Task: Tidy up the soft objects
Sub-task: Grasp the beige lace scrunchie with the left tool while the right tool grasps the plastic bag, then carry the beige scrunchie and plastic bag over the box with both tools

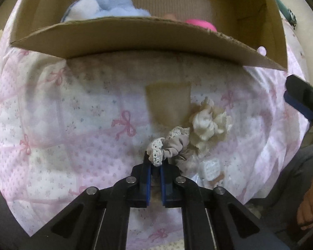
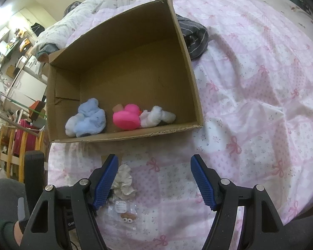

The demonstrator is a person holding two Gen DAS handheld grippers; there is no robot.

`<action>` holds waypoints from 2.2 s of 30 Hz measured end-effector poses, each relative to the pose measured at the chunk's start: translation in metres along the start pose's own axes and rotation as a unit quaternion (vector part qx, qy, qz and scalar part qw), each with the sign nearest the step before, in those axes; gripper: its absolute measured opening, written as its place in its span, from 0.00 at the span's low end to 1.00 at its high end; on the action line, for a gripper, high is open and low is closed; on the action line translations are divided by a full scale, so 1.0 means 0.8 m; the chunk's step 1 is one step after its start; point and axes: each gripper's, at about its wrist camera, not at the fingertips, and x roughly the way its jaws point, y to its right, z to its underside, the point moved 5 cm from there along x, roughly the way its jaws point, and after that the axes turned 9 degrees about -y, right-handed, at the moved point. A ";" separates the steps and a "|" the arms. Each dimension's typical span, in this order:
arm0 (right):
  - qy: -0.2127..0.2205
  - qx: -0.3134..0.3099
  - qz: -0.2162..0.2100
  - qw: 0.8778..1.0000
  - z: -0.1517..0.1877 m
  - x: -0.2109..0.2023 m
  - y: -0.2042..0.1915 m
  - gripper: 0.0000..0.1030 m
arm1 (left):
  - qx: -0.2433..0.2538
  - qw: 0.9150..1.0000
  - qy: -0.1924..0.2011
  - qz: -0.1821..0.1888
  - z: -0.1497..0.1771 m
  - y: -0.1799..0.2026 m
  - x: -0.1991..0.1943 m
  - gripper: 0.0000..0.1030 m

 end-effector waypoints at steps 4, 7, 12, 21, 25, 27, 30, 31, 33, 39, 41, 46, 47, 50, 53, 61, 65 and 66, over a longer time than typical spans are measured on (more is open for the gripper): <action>-0.002 -0.001 0.005 1.000 0.001 0.001 0.001 0.73 | -0.006 0.999 0.031 0.016 0.005 -0.002 -0.038 0.07; -0.002 0.003 0.004 1.000 0.002 0.000 0.004 0.73 | -0.013 0.999 0.049 0.016 0.010 -0.009 -0.067 0.07; -0.006 0.002 -0.005 1.000 0.006 -0.001 0.002 0.73 | -0.034 0.997 0.076 0.002 0.011 -0.028 -0.109 0.07; -0.153 -0.041 -0.056 0.986 0.060 0.067 -0.042 0.73 | -0.075 0.993 0.088 -0.012 0.024 -0.067 -0.108 0.07; -0.187 -0.064 -0.038 0.980 0.078 0.095 -0.059 0.73 | -0.070 0.993 0.093 -0.020 0.022 -0.064 -0.108 0.07; -0.189 -0.075 -0.031 0.979 0.077 0.102 -0.067 0.73 | -0.069 0.993 0.093 -0.022 0.021 -0.062 -0.105 0.07; -0.188 -0.082 -0.016 0.979 0.075 0.110 -0.074 0.73 | -0.077 0.992 0.099 -0.004 0.020 -0.062 -0.107 0.07; -0.189 -0.085 -0.012 0.978 0.076 0.113 -0.076 0.73 | -0.078 0.992 0.101 -0.005 0.020 -0.062 -0.109 0.07; -0.193 -0.096 -0.004 0.977 0.079 0.117 -0.080 0.73 | -0.080 0.991 0.106 -0.007 0.019 -0.063 -0.112 0.07; -0.192 -0.130 0.019 0.973 0.087 0.123 -0.088 0.34 | -0.087 0.991 0.105 -0.016 0.016 -0.064 -0.109 0.07; -0.190 -0.136 0.018 0.972 0.089 0.120 -0.091 0.27 | -0.090 0.990 0.106 -0.018 0.017 -0.066 -0.110 0.07; -0.199 -0.144 -0.023 0.969 0.105 0.109 -0.109 0.25 | -0.088 0.989 0.117 -0.029 0.019 -0.069 -0.115 0.07; -0.195 -0.143 -0.029 0.970 0.107 0.105 -0.112 0.25 | -0.090 0.989 0.117 -0.029 0.019 -0.069 -0.115 0.07; -0.173 -0.131 -0.050 0.975 0.102 0.085 -0.111 0.25 | -0.093 0.988 0.117 -0.031 0.019 -0.071 -0.114 0.07; -0.149 -0.120 -0.065 0.979 0.093 0.061 -0.107 0.25 | -0.098 0.986 0.130 -0.039 0.020 -0.074 -0.121 0.07; -0.086 -0.132 -0.125 0.980 0.068 0.016 -0.119 0.25 | -0.113 0.981 0.149 -0.056 0.021 -0.086 -0.131 0.07; -0.033 -0.122 -0.137 0.982 0.051 -0.011 -0.112 0.25 | -0.101 0.981 0.158 -0.058 0.020 -0.080 -0.134 0.07; -0.023 -0.117 -0.136 0.984 0.048 -0.016 -0.108 0.25 | -0.096 0.980 0.161 -0.060 0.019 -0.077 -0.135 0.07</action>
